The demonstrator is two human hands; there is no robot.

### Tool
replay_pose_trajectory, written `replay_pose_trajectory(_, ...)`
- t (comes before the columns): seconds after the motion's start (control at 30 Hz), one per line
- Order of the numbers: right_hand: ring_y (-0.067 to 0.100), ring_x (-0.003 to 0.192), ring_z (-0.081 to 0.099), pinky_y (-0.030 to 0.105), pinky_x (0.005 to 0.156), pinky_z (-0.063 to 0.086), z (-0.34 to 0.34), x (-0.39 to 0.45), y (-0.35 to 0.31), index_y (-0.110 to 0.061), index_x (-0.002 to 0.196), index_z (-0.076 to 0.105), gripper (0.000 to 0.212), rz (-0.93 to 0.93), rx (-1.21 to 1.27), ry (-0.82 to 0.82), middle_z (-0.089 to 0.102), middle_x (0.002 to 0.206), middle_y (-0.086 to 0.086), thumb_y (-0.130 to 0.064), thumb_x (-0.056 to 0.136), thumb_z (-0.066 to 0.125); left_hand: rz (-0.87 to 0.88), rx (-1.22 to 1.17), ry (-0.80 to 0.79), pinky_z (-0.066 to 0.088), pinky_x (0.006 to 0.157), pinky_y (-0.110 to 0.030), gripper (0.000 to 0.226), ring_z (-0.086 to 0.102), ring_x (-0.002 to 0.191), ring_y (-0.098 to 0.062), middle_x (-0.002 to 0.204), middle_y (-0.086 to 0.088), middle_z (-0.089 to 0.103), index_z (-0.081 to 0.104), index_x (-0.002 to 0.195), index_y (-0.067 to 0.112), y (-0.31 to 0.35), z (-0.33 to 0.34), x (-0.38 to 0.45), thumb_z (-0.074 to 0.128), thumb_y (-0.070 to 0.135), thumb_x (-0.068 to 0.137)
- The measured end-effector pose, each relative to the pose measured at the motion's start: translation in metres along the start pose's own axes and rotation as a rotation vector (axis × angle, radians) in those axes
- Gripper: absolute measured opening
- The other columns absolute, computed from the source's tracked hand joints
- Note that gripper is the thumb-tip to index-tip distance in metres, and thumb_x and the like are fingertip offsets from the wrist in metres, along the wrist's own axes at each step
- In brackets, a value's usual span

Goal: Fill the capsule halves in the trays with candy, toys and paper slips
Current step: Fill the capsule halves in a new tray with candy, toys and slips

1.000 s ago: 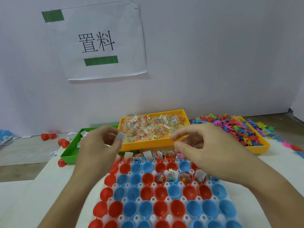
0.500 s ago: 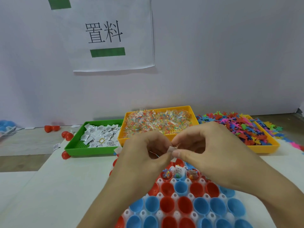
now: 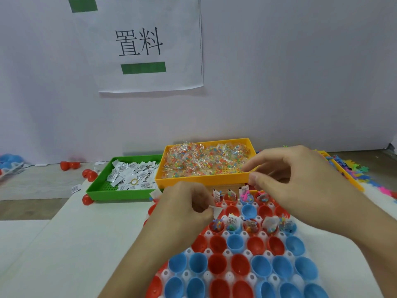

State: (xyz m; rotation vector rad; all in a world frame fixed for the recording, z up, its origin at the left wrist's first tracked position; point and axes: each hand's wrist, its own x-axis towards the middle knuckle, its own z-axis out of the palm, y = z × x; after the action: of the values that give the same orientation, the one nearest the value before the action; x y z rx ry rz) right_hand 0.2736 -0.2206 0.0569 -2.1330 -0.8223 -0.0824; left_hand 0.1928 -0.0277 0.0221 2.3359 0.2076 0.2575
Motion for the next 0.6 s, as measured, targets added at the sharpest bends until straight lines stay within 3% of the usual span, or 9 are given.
replay_pose_trajectory(0.13,-0.005,0.072,0.068,0.015,0.067,0.055,-0.007,0.000,0.003,-0.039,0.085,0.073,0.012,0.003,0.007,0.022,0.072,0.075,-0.024,-0.028,0.088,0.068,-0.015,0.062,-0.015,0.041,0.050,-0.013,0.027,0.057,0.055,-0.001,0.062,0.010,0.066,0.066,0.061,0.032,-0.002,0.003,0.001,0.076,0.015,0.080)
replay_pose_trajectory(0.3,0.001,0.072,0.070,0.031,0.074,0.058,-0.009,0.000,0.002,-0.038,0.086,0.072,0.013,0.022,0.030,0.019,0.074,0.074,-0.018,-0.039,0.082,0.060,-0.015,0.071,-0.037,0.048,0.053,-0.023,0.014,0.060,0.054,-0.006,0.060,0.010,0.067,0.072,0.068,0.024,-0.002,0.006,-0.001,0.077,0.016,0.080)
replay_pose_trajectory(0.4,-0.001,0.073,0.070,0.025,0.068,0.056,-0.011,0.000,0.002,-0.040,0.087,0.072,0.017,0.021,0.020,0.015,0.073,0.074,-0.019,-0.044,0.080,0.058,-0.003,0.112,-0.027,0.050,0.056,-0.025,0.014,0.062,0.058,-0.009,0.060,0.008,0.066,0.071,0.067,0.023,-0.001,0.007,-0.001,0.077,0.016,0.079)
replay_pose_trajectory(0.5,-0.003,0.075,0.069,0.016,0.059,0.052,-0.014,-0.001,0.004,-0.042,0.088,0.072,0.014,0.022,0.009,0.021,0.073,0.077,-0.021,-0.043,0.083,0.059,-0.003,0.129,-0.018,0.044,0.050,-0.016,0.024,0.060,0.056,-0.004,0.059,0.009,0.065,0.065,0.060,0.027,-0.002,0.007,-0.003,0.078,0.017,0.078)
replay_pose_trajectory(0.6,-0.003,0.073,0.069,0.017,0.063,0.054,-0.018,-0.001,0.005,-0.040,0.086,0.071,0.010,0.018,0.021,0.037,0.073,0.075,-0.021,-0.037,0.086,0.062,-0.007,0.141,-0.039,0.044,0.052,-0.014,0.026,0.060,0.056,-0.002,0.059,0.010,0.066,0.063,0.058,0.026,0.000,0.006,-0.003,0.079,0.019,0.078)
